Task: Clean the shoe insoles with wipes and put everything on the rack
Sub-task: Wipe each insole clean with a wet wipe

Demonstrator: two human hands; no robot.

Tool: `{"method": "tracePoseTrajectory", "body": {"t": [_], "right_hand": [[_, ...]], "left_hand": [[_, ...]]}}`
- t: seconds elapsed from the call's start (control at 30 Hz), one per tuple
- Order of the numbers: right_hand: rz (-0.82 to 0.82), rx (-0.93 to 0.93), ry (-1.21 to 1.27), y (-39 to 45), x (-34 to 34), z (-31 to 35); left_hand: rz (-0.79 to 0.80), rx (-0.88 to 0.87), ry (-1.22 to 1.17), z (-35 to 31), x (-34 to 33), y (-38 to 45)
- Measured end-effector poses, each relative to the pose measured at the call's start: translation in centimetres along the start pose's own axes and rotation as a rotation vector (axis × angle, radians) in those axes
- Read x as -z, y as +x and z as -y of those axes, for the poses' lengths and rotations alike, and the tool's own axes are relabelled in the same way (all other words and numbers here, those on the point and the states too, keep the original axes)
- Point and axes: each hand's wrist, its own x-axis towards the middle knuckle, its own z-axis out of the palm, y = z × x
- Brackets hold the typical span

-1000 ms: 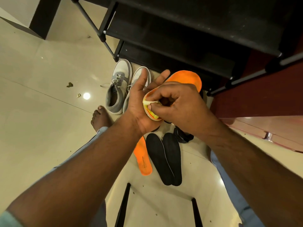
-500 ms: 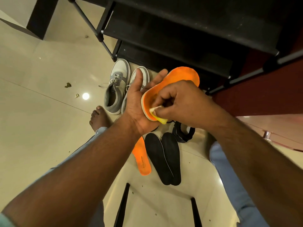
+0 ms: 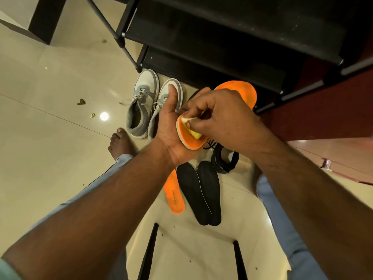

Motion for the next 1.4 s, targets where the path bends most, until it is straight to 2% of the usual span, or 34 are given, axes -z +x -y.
{"method": "tracePoseTrajectory", "body": {"t": [0.07, 0.1, 0.23, 0.3, 0.4, 0.43, 0.57, 0.63, 0.73, 0.77, 0.87, 0.9, 1.07, 1.2, 1.23, 1.37, 1.4], "right_hand": [[0.217, -0.029, -0.097, 0.0, 0.9, -0.2], [0.248, -0.041, -0.104, -0.1, 1.1, -0.3], [-0.036, -0.040, -0.010, -0.2, -0.1, 0.2], [0.005, -0.035, -0.076, -0.1, 0.0, 0.3], [0.231, -0.051, -0.217, -0.1, 1.2, 0.0], [0.225, -0.063, -0.210, -0.1, 1.2, 0.0], [-0.064, -0.045, -0.145, 0.0, 0.1, 0.3], [-0.001, -0.030, -0.219, 0.0, 0.1, 0.2], [0.226, -0.084, -0.337, 0.1, 1.3, -0.2], [0.212, -0.083, -0.327, 0.1, 1.3, -0.3], [-0.029, -0.016, -0.217, 0.1, 0.4, 0.0], [-0.050, -0.016, -0.206, 0.2, 0.3, 0.1], [0.206, -0.077, -0.358, 0.2, 1.6, -0.6], [-0.022, -0.040, -0.294, 0.2, 0.7, -0.2], [-0.031, -0.041, -0.303, 0.2, 0.5, -0.2], [0.164, -0.108, -0.424, 0.3, 1.6, -0.9], [0.160, -0.112, -0.424, 0.3, 1.7, -1.2]], "left_hand": [[0.004, -0.002, -0.008, -0.1, 0.2, 0.0], [-0.002, -0.007, -0.008, -0.1, 0.3, 0.0], [-0.028, 0.002, 0.016, 0.3, 0.1, 0.1], [-0.029, 0.005, 0.016, 0.3, 0.0, 0.1], [-0.023, -0.012, 0.016, 0.1, 0.2, 0.0], [-0.026, -0.023, 0.017, 0.0, 0.2, 0.1], [-0.057, -0.026, 0.021, 0.2, 0.0, 0.0], [-0.061, -0.029, 0.022, 0.2, 0.0, 0.0], [-0.060, -0.046, 0.048, 0.0, 0.2, 0.1], [-0.063, -0.055, 0.049, 0.0, 0.2, 0.0], [-0.052, -0.034, 0.043, 0.5, -0.1, -0.1], [-0.053, -0.025, 0.046, 0.6, -0.1, -0.1], [-0.108, -0.037, 0.070, 0.2, 0.1, 0.0], [-0.122, -0.036, 0.068, 0.6, -0.1, 0.0], [-0.124, -0.029, 0.077, 0.7, -0.2, 0.0], [-0.147, -0.032, 0.105, 0.3, -0.2, -0.2], [-0.147, -0.036, 0.113, 0.2, -0.2, -0.2]]}}
